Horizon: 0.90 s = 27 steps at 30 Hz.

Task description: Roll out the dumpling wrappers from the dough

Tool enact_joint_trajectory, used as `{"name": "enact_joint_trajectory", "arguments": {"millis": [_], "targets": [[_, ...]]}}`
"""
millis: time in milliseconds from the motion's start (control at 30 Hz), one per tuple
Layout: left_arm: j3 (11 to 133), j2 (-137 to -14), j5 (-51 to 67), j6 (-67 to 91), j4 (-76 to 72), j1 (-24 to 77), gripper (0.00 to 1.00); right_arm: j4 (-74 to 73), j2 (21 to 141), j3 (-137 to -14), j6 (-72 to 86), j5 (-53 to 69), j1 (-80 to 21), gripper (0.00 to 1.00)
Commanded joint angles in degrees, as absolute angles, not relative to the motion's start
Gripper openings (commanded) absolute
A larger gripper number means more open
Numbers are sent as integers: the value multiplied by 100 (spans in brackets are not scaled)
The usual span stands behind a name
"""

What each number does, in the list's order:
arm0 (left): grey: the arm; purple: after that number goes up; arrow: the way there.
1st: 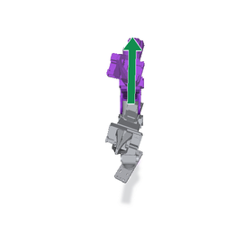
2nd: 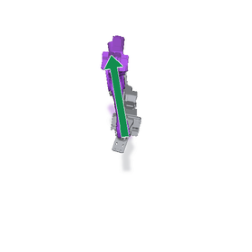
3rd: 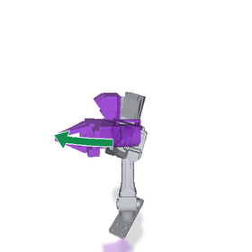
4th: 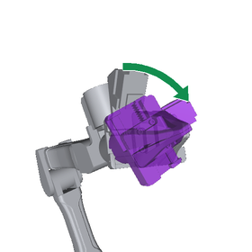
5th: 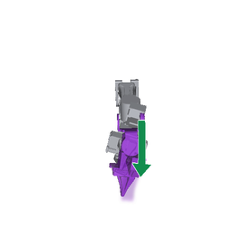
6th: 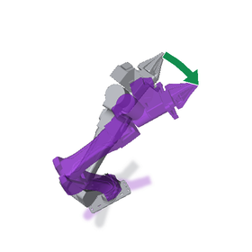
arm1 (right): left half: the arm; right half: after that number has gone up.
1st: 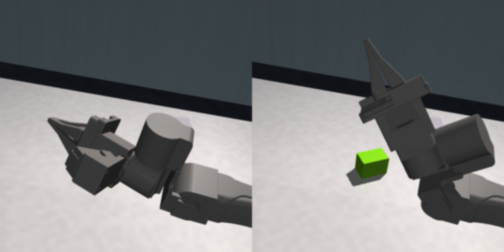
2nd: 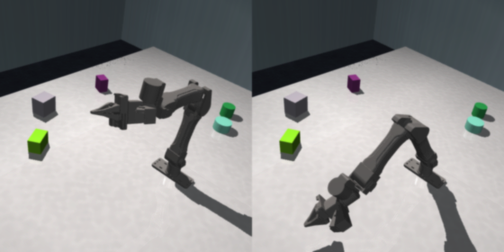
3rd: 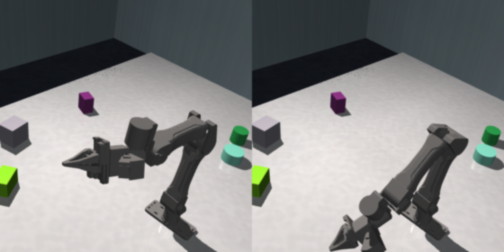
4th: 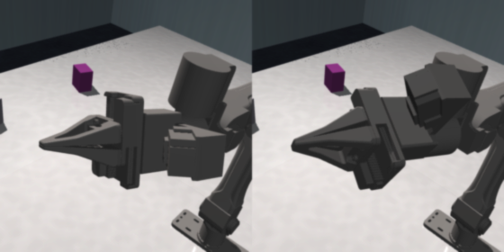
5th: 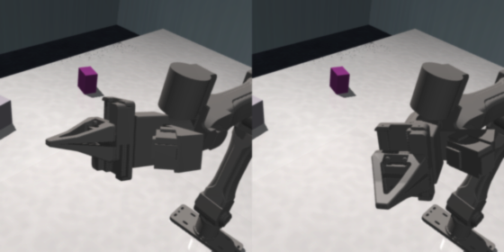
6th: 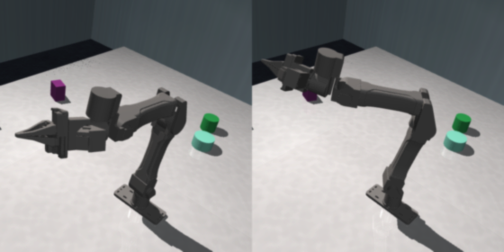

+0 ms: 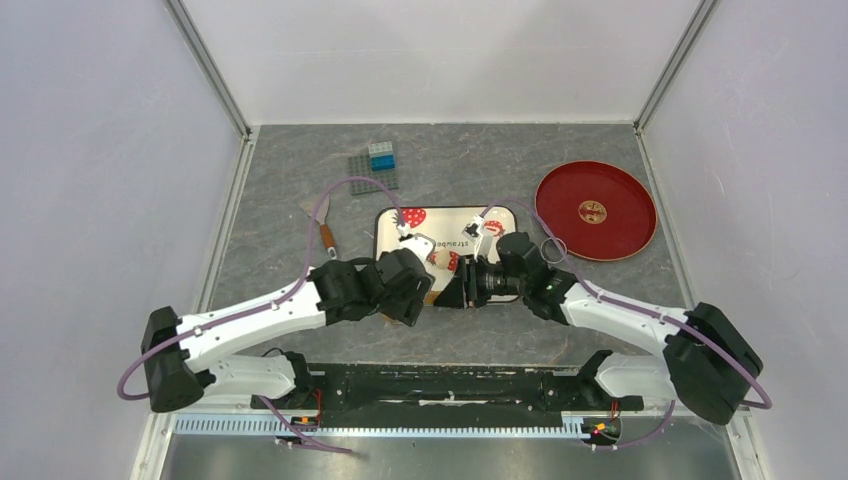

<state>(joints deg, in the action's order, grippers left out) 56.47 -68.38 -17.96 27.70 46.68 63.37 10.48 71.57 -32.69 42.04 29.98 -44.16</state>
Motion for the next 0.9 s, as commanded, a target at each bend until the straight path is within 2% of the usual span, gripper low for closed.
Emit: {"name": "enact_joint_trajectory", "arguments": {"millis": [0,200,400,567,867], "targets": [[5567,-6334,-974,3061,4066,6042,71,1102,6465,-3289,3228,2723,-4447,0],[5247,-6239,467,3058,3361,5709,69,1009,5874,-3243,2641,2738,-4447,0],[5265,-6436,355,3107,3340,5711,66,1023,5594,-3252,2472,2849,-4447,0],[5284,-6568,257,3112,3340,5713,52,1139,5505,-3259,2554,2865,-4447,0],[5241,-6486,25,3437,3099,5708,48,1397,5500,-3311,2929,2811,-4443,0]]}}
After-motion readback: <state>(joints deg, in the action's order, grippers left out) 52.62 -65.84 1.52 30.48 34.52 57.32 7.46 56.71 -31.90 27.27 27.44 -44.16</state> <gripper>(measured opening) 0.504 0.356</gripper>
